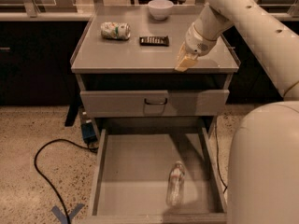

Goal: Place water bottle into middle drawer

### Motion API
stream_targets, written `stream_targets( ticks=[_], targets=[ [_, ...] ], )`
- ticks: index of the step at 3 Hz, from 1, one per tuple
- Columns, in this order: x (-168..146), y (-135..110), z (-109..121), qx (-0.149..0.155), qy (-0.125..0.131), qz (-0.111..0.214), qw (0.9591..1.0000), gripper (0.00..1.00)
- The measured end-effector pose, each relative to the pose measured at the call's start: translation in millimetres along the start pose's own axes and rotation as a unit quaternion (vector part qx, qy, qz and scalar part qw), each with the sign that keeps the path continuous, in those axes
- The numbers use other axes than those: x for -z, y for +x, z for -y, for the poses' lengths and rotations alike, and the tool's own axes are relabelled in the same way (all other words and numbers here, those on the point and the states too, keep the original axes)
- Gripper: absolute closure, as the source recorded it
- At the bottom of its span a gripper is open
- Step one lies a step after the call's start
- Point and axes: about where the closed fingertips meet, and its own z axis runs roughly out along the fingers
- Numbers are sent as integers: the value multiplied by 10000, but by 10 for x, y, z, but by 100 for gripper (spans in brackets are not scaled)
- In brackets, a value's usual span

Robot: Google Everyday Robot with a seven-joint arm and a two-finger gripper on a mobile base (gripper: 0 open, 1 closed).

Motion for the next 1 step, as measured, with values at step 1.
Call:
stream_targets(
  ticks=[1],
  targets=[
    [-42,-19,-50,20,-66,-8,10000,100]
  ],
)
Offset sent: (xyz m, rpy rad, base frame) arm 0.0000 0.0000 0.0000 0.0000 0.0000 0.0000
